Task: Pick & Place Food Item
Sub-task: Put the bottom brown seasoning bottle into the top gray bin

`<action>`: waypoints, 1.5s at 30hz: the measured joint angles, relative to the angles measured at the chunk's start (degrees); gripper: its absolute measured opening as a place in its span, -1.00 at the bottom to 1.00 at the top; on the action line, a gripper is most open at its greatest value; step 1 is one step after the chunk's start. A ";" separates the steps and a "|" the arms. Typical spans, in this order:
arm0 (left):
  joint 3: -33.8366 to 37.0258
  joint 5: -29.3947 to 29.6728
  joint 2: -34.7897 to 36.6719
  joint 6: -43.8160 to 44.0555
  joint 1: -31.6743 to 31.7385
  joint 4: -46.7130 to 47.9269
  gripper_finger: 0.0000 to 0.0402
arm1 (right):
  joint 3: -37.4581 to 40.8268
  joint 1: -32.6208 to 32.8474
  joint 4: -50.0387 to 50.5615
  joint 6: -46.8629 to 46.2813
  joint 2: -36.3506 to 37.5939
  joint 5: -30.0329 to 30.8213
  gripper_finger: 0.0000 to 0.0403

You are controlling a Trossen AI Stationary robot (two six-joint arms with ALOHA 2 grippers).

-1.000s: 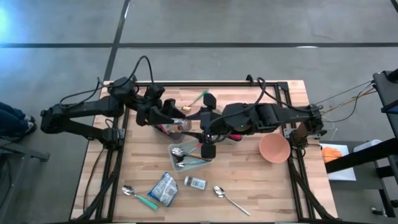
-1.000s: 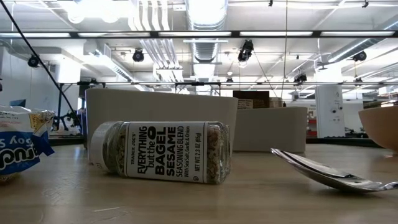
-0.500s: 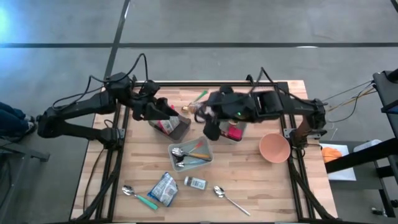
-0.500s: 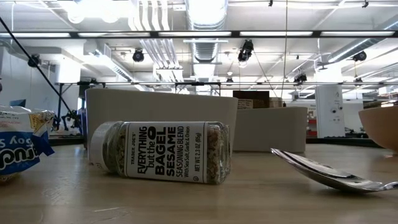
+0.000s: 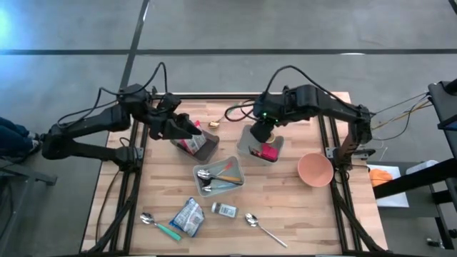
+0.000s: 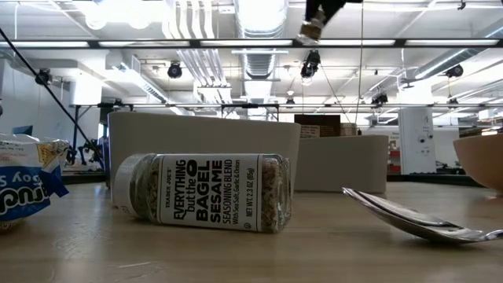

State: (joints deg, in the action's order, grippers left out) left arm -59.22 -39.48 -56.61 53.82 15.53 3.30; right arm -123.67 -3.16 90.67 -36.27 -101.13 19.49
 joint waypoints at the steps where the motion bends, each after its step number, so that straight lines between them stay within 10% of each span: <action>1: 0.00 0.00 0.12 -0.33 0.00 -0.02 0.87 | 1.24 -0.06 -0.50 0.05 0.50 -0.07 -0.15; 24: 0.00 0.03 1.04 -4.34 -0.04 1.28 0.87 | 41.68 -1.48 -13.21 -7.28 14.91 -11.30 -0.15; 45: 0.02 2.08 1.01 -4.25 -0.04 1.30 0.87 | 53.12 -5.71 -22.74 -0.23 14.35 -10.36 -0.15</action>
State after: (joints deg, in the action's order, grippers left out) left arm -59.20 -37.40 -55.59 49.56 15.49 4.60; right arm -70.54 -8.87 67.93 -36.50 -86.78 9.13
